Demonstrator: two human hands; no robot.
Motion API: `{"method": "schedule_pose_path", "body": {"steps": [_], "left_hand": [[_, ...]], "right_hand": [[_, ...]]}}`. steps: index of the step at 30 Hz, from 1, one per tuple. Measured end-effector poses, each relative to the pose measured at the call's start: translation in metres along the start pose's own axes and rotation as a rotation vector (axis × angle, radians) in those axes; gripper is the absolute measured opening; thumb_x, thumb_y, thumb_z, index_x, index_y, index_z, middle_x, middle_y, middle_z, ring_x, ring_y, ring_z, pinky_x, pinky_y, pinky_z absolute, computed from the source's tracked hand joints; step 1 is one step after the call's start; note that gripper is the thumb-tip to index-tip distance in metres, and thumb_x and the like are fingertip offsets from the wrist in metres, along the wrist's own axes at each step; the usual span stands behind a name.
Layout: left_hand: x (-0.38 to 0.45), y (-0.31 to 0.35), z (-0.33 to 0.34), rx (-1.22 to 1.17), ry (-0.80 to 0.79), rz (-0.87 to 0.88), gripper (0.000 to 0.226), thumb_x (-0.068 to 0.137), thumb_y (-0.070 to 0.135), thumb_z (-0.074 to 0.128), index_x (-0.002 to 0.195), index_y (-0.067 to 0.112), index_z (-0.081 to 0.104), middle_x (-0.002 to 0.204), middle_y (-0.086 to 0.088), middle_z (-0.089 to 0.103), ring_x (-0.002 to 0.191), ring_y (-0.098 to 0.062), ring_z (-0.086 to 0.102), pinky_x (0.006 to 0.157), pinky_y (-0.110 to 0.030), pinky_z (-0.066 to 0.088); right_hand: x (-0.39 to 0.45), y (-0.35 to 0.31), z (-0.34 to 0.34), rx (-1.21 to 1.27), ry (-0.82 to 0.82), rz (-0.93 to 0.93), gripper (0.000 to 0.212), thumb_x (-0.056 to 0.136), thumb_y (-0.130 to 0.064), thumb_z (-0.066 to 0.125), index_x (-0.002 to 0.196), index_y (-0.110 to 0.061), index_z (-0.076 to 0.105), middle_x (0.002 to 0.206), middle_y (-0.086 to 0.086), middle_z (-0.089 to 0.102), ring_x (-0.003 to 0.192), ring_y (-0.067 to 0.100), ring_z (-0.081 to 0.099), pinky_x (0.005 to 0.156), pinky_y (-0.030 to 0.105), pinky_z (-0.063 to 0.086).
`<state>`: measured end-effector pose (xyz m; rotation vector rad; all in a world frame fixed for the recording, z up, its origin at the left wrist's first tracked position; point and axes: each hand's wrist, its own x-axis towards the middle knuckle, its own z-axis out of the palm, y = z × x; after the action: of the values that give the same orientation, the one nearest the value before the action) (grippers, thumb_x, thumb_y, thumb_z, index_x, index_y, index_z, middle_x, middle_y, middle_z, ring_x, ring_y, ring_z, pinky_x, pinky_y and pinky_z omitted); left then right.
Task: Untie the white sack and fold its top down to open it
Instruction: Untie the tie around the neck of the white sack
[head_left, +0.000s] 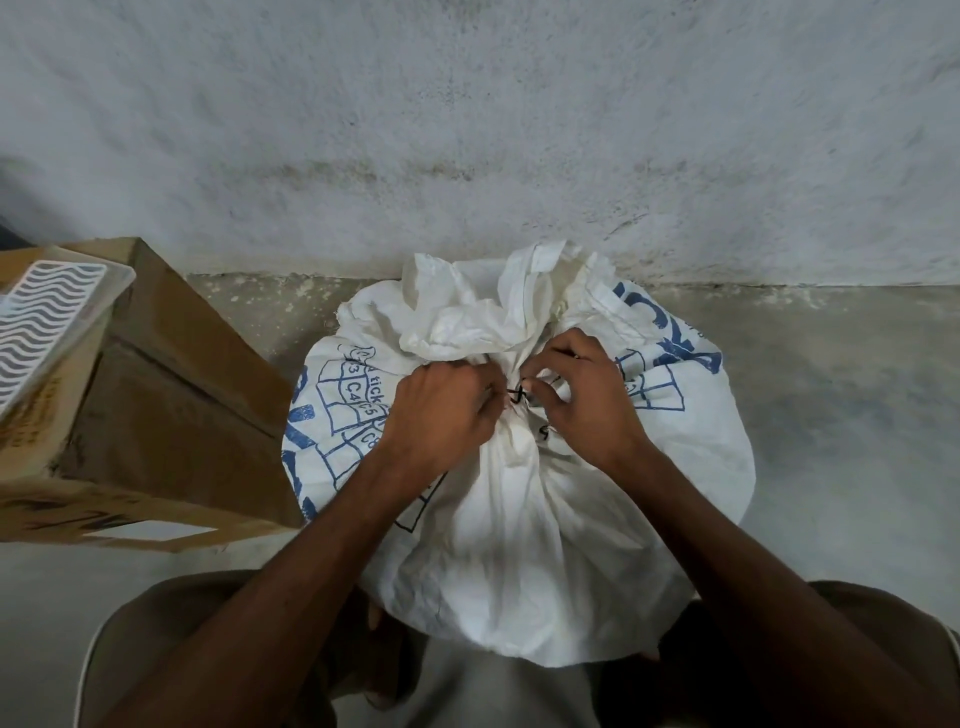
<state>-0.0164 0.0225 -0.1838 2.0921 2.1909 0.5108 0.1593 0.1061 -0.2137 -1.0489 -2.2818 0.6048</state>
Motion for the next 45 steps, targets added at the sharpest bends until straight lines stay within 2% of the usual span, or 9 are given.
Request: {"method": "schedule_pose_path", "body": {"steps": [4, 9, 13, 17, 20, 24, 30, 37, 45], "left_hand": [[0.003, 0.008, 0.002, 0.063, 0.015, -0.073, 0.021, 0.089, 0.047, 0.061, 0.101, 0.035, 0.074, 0.087, 0.001, 0.075, 0.08, -0.027, 0.07, 0.065, -0.031, 0.047], [0.003, 0.021, 0.005, 0.055, -0.067, -0.143, 0.02, 0.092, 0.035, 0.059, 0.108, 0.031, 0.07, 0.097, -0.006, 0.074, 0.091, -0.034, 0.067, 0.077, -0.039, 0.052], [-0.007, 0.021, 0.012, 0.082, -0.06, -0.107, 0.023, 0.098, 0.037, 0.052, 0.107, 0.027, 0.07, 0.096, -0.005, 0.074, 0.088, -0.033, 0.068, 0.075, -0.039, 0.054], [-0.008, 0.017, 0.02, 0.085, -0.016, -0.136, 0.025, 0.1, 0.041, 0.048, 0.106, 0.029, 0.07, 0.091, -0.006, 0.074, 0.084, -0.033, 0.069, 0.07, -0.038, 0.053], [-0.004, 0.017, 0.021, 0.076, -0.072, -0.105, 0.024, 0.097, 0.043, 0.053, 0.107, 0.03, 0.072, 0.092, -0.005, 0.075, 0.086, -0.031, 0.069, 0.073, -0.038, 0.054], [0.004, 0.01, 0.022, 0.088, -0.162, -0.013, 0.025, 0.09, 0.047, 0.061, 0.108, 0.034, 0.071, 0.101, 0.0, 0.074, 0.095, -0.026, 0.068, 0.076, -0.036, 0.053], [0.015, 0.011, 0.019, 0.159, -0.19, 0.087, 0.019, 0.089, 0.03, 0.06, 0.104, 0.019, 0.065, 0.099, -0.005, 0.072, 0.091, -0.03, 0.068, 0.07, -0.04, 0.055], [0.014, 0.009, 0.019, 0.062, -0.141, 0.007, 0.021, 0.092, 0.033, 0.057, 0.11, 0.03, 0.069, 0.106, 0.0, 0.073, 0.1, -0.026, 0.068, 0.078, -0.037, 0.055], [0.016, 0.004, 0.011, -0.014, -0.224, 0.008, 0.014, 0.088, 0.029, 0.06, 0.1, 0.03, 0.067, 0.106, 0.003, 0.072, 0.099, -0.023, 0.068, 0.078, -0.037, 0.055]], "right_hand": [[0.001, -0.002, 0.001, -0.001, -0.035, 0.034, 0.008, 0.089, -0.017, 0.074, 0.096, -0.018, 0.073, 0.106, -0.004, 0.056, 0.104, 0.016, 0.052, 0.086, 0.026, 0.047], [-0.002, -0.004, 0.003, -0.062, -0.107, 0.064, 0.011, 0.09, -0.014, 0.067, 0.1, -0.02, 0.07, 0.113, -0.006, 0.056, 0.103, 0.017, 0.057, 0.079, 0.038, 0.055], [-0.007, -0.005, 0.001, -0.189, -0.15, 0.006, 0.01, 0.091, -0.019, 0.06, 0.1, -0.021, 0.063, 0.12, -0.005, 0.052, 0.102, 0.021, 0.06, 0.071, 0.043, 0.058], [-0.011, -0.008, 0.001, -0.209, -0.167, 0.047, 0.005, 0.093, -0.023, 0.058, 0.097, -0.022, 0.061, 0.123, -0.007, 0.052, 0.095, 0.022, 0.063, 0.071, 0.04, 0.056], [-0.012, -0.007, 0.001, -0.175, -0.174, 0.129, 0.004, 0.093, -0.02, 0.062, 0.091, -0.022, 0.065, 0.113, -0.007, 0.056, 0.093, 0.023, 0.064, 0.073, 0.04, 0.054], [-0.015, -0.009, 0.006, -0.247, -0.217, 0.158, 0.013, 0.094, -0.023, 0.062, 0.097, -0.02, 0.074, 0.123, -0.003, 0.06, 0.096, 0.026, 0.066, 0.077, 0.04, 0.055], [-0.009, -0.011, 0.006, -0.258, -0.189, 0.153, 0.016, 0.093, -0.023, 0.06, 0.106, -0.021, 0.07, 0.126, -0.006, 0.059, 0.097, 0.026, 0.067, 0.074, 0.043, 0.056], [-0.003, -0.007, -0.005, -0.189, -0.181, 0.204, 0.007, 0.089, -0.034, 0.069, 0.091, -0.029, 0.074, 0.108, -0.013, 0.061, 0.097, 0.013, 0.063, 0.072, 0.035, 0.05], [-0.006, -0.011, -0.002, -0.268, -0.206, 0.13, 0.01, 0.095, -0.03, 0.06, 0.098, -0.026, 0.069, 0.113, -0.01, 0.057, 0.093, 0.024, 0.067, 0.069, 0.036, 0.05]]}}
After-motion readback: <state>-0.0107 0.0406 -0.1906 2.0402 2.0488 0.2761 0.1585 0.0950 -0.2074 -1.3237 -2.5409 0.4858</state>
